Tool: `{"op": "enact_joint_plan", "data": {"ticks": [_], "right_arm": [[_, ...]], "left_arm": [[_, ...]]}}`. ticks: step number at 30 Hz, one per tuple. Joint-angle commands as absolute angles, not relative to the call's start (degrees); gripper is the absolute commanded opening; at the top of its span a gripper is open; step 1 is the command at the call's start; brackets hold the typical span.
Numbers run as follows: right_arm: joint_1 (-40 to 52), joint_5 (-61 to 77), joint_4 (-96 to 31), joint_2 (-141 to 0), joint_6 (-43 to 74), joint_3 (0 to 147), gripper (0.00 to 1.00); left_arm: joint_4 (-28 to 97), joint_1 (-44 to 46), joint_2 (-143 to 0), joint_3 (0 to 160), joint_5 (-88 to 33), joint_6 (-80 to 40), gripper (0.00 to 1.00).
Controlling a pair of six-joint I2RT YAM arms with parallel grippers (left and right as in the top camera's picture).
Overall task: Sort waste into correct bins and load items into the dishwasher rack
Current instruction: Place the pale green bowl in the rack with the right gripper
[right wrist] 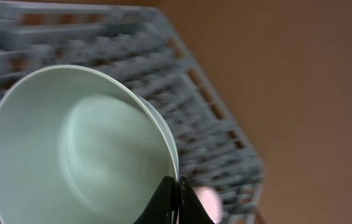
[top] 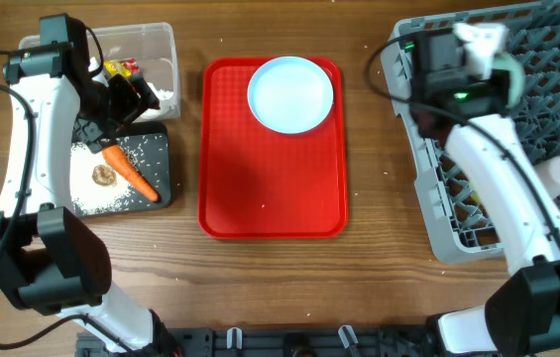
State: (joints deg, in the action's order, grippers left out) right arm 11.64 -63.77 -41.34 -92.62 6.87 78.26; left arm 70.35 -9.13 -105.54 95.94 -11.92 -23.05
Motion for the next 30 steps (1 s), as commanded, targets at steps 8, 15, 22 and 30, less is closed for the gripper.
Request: {"op": "enact_joint_plan", "data": {"ticks": [8,15,22,30], "right_arm": [[5.93,-62.54,-41.41,-93.45,-8.01,75.68,0.04],[5.98,-56.36,-42.76,-93.56,-10.48,74.91,0.04],[5.98,-56.75,-42.65,-98.26,-14.61,74.54,0.04],[5.98,-74.17,-37.78,-101.03,-25.12,74.54,0.04]], "left_arm": [[70.30,-9.23,-105.01,95.90,-12.58,-22.76,1.00],[70.30,-9.23,-105.01,95.90,-12.58,-22.76,1.00],[70.30,-9.23,-105.01,95.90,-12.58,-22.76,1.00],[70.30,-9.23,-105.01,95.90,-12.58,-22.76,1.00]]}}
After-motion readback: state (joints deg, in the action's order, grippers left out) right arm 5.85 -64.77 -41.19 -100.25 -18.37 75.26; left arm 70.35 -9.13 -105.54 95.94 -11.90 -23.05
